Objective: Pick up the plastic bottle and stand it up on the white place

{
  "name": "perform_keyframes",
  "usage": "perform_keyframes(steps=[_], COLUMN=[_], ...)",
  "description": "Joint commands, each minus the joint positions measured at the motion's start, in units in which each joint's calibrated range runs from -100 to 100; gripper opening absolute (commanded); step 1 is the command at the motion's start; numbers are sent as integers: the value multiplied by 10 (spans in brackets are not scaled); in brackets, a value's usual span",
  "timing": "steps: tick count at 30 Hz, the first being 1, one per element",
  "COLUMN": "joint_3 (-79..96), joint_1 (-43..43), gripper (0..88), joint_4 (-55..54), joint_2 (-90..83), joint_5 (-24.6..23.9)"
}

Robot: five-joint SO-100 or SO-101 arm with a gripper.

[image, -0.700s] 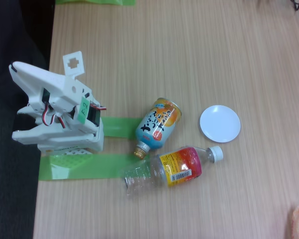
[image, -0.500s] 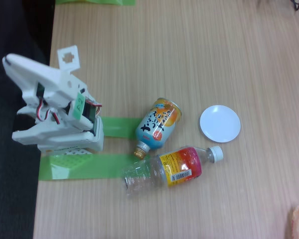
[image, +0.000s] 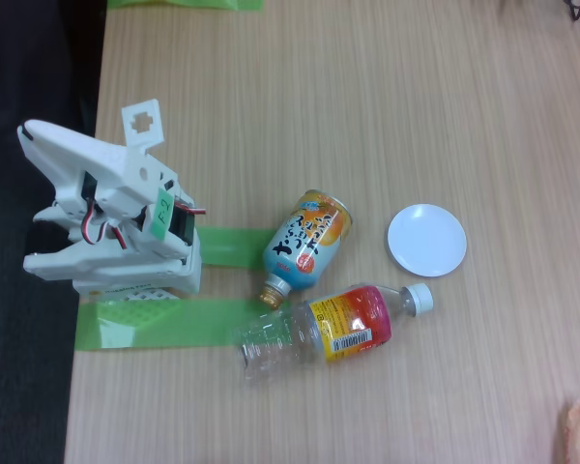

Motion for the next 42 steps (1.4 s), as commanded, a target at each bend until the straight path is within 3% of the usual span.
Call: perform_keyframes(steps=[1, 5, 12, 27, 30, 42], joint_3=[-1, -31, -154, -522, -571, -815], joint_1=[2, 2, 2, 0, 1, 1], gripper=[11, 11, 14, 15, 16, 16], joint_4=[7, 89, 325, 986, 1029, 1029], joint_2=[2, 2, 2, 9, 42, 311], joint_5=[2, 2, 2, 2, 2, 3])
